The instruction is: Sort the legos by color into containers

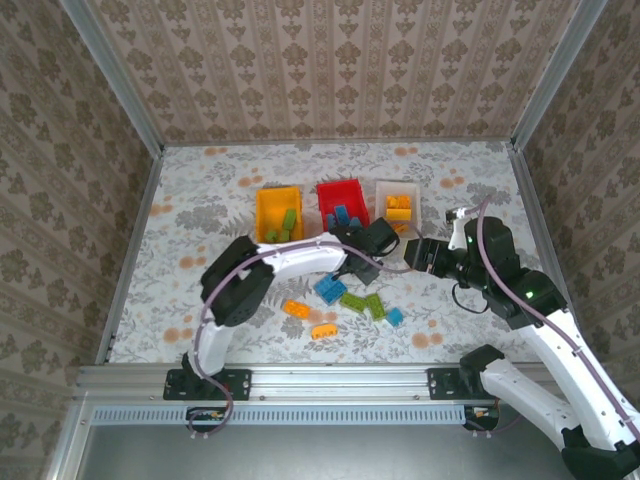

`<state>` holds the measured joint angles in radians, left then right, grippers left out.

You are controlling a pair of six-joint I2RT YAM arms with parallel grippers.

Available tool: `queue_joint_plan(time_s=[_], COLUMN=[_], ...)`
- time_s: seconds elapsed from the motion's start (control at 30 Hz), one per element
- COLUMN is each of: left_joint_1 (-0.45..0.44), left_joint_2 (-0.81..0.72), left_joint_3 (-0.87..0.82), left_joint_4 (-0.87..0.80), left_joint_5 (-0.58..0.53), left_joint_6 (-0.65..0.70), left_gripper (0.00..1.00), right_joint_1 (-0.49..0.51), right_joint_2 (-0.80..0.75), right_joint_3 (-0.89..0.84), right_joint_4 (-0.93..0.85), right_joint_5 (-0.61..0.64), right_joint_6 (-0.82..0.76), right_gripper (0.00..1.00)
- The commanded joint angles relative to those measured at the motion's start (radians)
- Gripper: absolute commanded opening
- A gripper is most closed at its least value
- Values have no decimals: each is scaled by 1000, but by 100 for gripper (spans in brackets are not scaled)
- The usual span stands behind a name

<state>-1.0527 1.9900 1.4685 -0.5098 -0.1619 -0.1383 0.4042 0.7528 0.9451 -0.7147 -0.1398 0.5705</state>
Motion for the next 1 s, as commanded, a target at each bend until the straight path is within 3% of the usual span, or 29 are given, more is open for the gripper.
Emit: queue_joint_plan(time_s=[0.0,0.1,0.23,0.47,0.67,0.97], left_joint_1=[19,85,238,452,539,583], left_joint_2=[-211,-333,-402,-292,-124,57], left_joint_3=[-65,-131,-155,-7,105,196], left_joint_4=[-12,-52,-122,-260,-282,-281], left_joint_5=[-61,-66,-48,-122,-117,-91], left_joint_6=[-137,-205,-266,-316,-346,-374], left_gripper=[24,25,25,23,23,26], right_joint_1=[2,41,227,388,410,410], right_joint_2=[14,71,209,444,578,598], right_joint_3=[31,41,104,195,261,251], right_joint_4=[9,36,80,326,394,399], right_joint_5=[-51,-91,13,58,75,84], right_joint_6=[-47,-82,-131,-94,-60,-34], right_gripper=[69,68,68,67,66,66])
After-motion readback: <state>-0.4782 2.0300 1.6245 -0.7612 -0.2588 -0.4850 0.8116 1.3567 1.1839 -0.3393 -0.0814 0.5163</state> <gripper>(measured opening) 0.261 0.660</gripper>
